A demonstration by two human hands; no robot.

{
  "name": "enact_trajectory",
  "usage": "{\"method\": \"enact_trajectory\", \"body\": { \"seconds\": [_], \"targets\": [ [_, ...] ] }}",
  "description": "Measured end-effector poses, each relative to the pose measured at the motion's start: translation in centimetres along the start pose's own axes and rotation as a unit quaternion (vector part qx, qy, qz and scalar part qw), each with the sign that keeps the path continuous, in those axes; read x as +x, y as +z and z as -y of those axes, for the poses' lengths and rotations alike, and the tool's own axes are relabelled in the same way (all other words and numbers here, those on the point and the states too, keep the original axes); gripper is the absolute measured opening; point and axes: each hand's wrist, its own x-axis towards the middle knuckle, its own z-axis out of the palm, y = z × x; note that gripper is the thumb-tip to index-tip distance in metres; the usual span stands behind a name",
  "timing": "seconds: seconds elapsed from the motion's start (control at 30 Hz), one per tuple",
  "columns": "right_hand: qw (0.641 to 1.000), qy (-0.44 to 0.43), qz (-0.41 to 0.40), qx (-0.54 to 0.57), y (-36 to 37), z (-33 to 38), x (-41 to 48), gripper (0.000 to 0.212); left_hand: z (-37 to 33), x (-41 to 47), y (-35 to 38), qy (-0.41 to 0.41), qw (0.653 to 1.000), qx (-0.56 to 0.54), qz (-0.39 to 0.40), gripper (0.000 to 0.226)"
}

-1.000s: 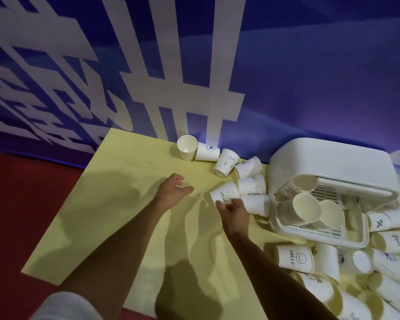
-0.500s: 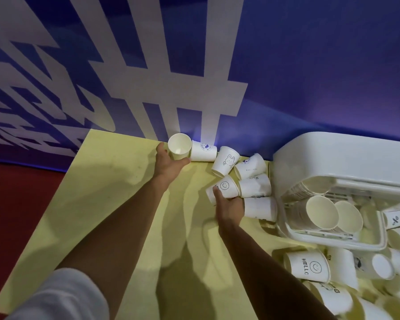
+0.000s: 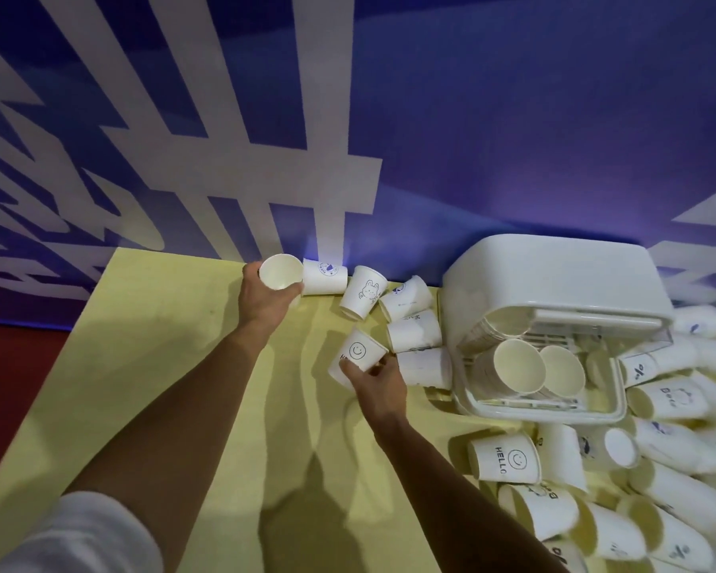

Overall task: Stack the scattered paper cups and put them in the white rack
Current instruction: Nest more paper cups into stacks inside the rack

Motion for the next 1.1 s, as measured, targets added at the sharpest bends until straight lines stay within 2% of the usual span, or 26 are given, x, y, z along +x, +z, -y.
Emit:
{"method": "enact_trajectory", "body": {
  "seconds": [0.13, 0.27, 0.4, 0.63, 0.83, 1.0, 1.1],
  "targets": [
    [0.998, -0.043, 0.033, -0.022, -2.1, 0.2, -0.8, 0.05, 0.7, -3.2, -1.0, -0.02, 1.0, -0.018, -0.009, 0.076],
    [0.996, -0.067, 0.052, 0.004, -4.8, 1.1, -2.5, 0.052, 1.0, -7.2, -1.6, -0.025, 0.999, -0.018, 0.018, 0.073],
    [0.991, -0.087, 0.099, 0.036, -8.0, 1.5, -4.2, 0.056, 0.8, -11.7, -1.0, -0.011, 0.997, -0.008, 0.073, 0.067],
    [0.982, -0.095, 0.134, 0.095, -15.5, 0.9, -6.0, 0.053, 0.4, -19.3, 2.0, -0.009, 0.985, 0.004, 0.173, 0.058],
    [0.985, -0.101, 0.09, 0.103, -23.3, 0.0, -6.8, 0.043, -1.3, -23.5, 4.6, 0.019, 0.969, 0.014, 0.244, 0.064],
    [0.983, -0.117, 0.103, 0.095, -28.2, -0.6, -7.2, 0.056, -1.9, -25.9, 6.5, 0.032, 0.958, 0.036, 0.283, 0.065],
    [0.985, -0.126, 0.076, 0.093, -30.5, -1.2, -6.7, 0.055, -2.3, -27.1, 7.0, 0.037, 0.954, 0.042, 0.294, 0.059]
  ]
}}
